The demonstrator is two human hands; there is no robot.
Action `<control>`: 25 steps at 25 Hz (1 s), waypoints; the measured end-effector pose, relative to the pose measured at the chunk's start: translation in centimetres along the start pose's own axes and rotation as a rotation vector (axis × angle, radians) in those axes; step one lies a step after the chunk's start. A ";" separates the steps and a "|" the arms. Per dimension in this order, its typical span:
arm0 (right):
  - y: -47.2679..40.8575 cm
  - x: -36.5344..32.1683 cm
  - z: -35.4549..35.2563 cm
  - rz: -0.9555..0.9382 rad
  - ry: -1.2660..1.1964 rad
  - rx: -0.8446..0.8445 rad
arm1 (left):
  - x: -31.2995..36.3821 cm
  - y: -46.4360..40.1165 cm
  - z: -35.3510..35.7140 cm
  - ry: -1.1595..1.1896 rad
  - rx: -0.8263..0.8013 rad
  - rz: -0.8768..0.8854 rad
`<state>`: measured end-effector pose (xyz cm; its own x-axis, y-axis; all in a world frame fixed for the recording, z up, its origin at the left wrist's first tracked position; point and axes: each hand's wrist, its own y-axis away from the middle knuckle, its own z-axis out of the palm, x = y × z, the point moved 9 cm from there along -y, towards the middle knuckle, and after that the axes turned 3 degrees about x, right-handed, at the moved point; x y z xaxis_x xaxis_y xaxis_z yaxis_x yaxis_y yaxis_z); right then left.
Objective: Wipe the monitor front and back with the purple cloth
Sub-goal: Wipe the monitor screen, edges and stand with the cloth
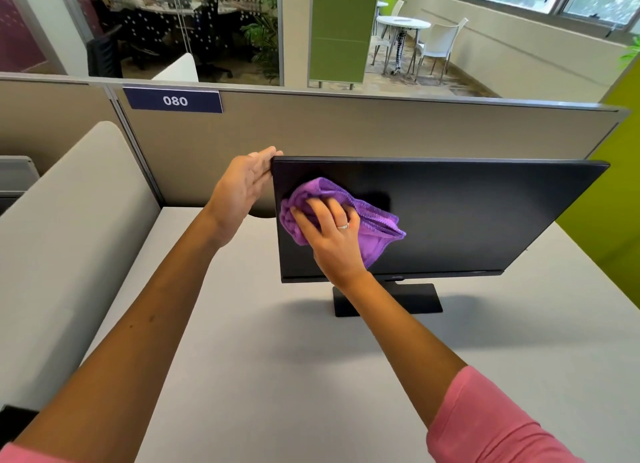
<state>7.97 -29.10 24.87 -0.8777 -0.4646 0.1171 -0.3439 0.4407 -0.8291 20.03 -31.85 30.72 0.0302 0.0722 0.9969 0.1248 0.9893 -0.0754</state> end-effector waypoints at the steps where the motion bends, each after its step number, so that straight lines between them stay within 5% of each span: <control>1: 0.8 0.0 0.2 -0.036 0.017 -0.039 | -0.2 -0.1 -0.3 0.000 -0.017 -0.006; 5: -1.3 0.9 -0.8 0.024 0.039 0.011 | -0.4 -0.6 -0.8 0.003 -0.077 -0.014; 9: -4.7 -1.1 -0.9 -0.124 0.026 0.020 | -0.4 -0.9 -1.3 0.006 -0.134 -0.026; 19: -0.4 -1.2 2.5 -0.340 0.014 -0.235 | -0.5 -0.9 -1.4 -0.007 -0.113 -0.023; 25: -3.8 -1.0 1.2 -0.357 0.043 -0.139 | -0.7 -0.9 -1.3 0.024 -0.139 -0.011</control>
<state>10.55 -31.29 27.25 -0.7064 -0.5766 0.4105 -0.6701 0.3579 -0.6503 21.20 -32.98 30.10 0.0514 0.0570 0.9970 0.2612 0.9629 -0.0685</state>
